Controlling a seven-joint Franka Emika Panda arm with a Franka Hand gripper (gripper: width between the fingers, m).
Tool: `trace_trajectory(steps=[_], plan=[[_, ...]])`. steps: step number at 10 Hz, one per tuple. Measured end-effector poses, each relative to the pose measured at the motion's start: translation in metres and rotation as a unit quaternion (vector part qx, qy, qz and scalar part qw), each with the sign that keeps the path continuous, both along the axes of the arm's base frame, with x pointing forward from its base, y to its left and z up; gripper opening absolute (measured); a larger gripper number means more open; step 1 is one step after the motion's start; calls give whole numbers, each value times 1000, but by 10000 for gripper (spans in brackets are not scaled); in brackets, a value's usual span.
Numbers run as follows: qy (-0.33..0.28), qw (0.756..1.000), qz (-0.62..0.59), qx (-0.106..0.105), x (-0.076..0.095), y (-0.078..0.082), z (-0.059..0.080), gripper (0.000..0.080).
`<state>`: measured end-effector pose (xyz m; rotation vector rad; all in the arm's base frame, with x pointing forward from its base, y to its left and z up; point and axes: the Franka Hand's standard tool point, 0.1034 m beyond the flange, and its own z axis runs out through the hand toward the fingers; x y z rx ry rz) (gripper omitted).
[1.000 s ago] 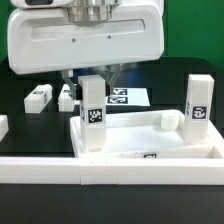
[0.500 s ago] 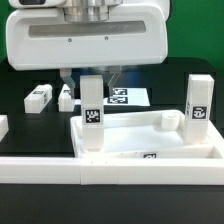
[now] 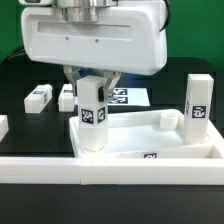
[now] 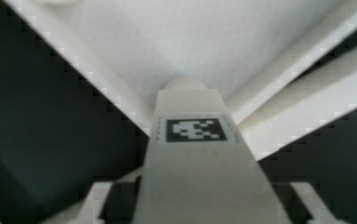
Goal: Assemble desk
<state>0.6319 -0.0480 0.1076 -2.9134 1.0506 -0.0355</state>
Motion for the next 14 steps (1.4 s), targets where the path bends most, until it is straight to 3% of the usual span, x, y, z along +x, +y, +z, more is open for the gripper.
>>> trace_trajectory(steps=[4, 7, 9, 10, 14], plan=[[11, 970, -244, 10, 0, 5, -1, 288], [14, 951, -309, 17, 1, 6, -1, 288], [15, 962, -273, 12, 1, 8, -1, 542], [16, 971, -238, 5, 2, 11, 0, 616], [7, 999, -41, -1, 4, 10, -1, 648]])
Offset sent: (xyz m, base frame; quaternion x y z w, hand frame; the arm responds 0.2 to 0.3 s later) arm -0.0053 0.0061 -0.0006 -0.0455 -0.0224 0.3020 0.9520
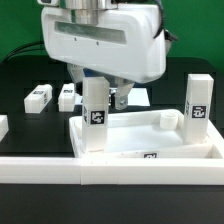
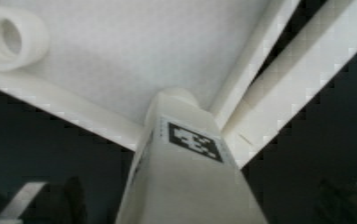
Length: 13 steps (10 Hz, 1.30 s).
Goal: Assemble desk
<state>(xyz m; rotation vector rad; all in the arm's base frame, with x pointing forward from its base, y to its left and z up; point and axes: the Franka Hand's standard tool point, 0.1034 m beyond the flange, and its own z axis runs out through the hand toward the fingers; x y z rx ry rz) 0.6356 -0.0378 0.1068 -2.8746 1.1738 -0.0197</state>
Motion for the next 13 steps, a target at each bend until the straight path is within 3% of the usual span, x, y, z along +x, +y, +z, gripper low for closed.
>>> trace_trajectory(steps=[5, 11, 13], plan=[[-2, 984, 177, -4, -1, -1, 0, 649], [-2, 894, 447, -31, 3, -7, 2, 649], [-2, 889, 458, -31, 3, -8, 2, 624]])
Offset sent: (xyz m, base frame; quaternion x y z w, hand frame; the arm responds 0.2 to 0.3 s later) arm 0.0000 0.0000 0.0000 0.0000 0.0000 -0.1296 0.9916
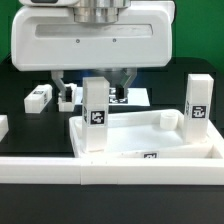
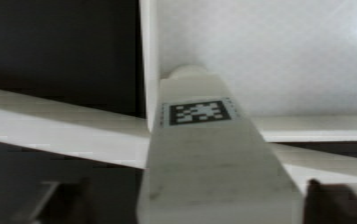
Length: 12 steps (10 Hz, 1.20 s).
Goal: Assemble desk
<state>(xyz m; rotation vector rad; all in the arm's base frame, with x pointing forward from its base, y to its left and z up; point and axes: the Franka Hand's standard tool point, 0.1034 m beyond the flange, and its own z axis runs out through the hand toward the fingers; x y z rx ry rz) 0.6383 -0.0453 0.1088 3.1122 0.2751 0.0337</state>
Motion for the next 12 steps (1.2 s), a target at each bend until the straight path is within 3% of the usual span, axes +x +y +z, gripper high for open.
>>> trace_trajectory(steps=[2, 7, 10, 12], plan=[[0, 1000, 0, 0, 0, 0, 0, 284], [-1, 998, -61, 4, 0, 0, 0, 287], [-3, 970, -243, 12, -1, -1, -1, 288], [-5, 938, -345, 14, -1, -1, -1, 288]])
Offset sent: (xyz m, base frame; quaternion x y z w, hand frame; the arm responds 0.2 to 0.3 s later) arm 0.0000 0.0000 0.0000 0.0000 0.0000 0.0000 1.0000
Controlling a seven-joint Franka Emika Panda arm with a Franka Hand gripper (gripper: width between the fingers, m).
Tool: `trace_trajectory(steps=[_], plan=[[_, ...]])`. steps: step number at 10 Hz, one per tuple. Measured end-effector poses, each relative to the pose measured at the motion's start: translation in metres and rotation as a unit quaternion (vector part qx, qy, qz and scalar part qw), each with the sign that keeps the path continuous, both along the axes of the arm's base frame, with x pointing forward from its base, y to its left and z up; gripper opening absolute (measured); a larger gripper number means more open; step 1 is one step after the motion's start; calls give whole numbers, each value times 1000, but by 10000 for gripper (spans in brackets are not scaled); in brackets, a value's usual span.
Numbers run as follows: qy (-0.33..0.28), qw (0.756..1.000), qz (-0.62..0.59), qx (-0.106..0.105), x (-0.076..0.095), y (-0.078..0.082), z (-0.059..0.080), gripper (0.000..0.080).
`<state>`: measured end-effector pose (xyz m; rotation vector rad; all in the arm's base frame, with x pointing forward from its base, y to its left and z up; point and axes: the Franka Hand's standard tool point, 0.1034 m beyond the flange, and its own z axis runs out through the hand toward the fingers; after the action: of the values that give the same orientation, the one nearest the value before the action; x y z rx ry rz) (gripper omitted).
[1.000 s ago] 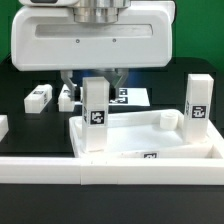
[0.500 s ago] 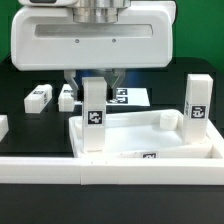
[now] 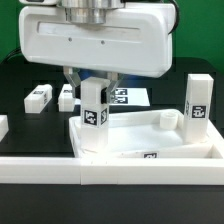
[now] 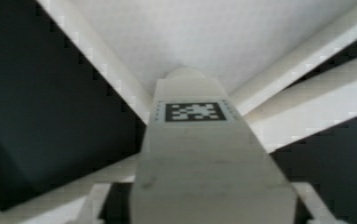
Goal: Assemble desk
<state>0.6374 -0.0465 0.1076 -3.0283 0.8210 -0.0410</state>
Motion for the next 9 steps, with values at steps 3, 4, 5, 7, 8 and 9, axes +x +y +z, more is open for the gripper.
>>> trace_trajectory(steps=[3, 4, 5, 7, 8, 9], plan=[[-5, 975, -221, 16, -2, -3, -1, 288], [-1, 965, -262, 16, -2, -3, -1, 288], [4, 958, -286, 17, -2, -3, -1, 288], [4, 940, -341, 22, -1, -2, -1, 340], [4, 946, -324, 22, -1, -2, -1, 475], [4, 952, -304, 21, -2, -2, -1, 475]])
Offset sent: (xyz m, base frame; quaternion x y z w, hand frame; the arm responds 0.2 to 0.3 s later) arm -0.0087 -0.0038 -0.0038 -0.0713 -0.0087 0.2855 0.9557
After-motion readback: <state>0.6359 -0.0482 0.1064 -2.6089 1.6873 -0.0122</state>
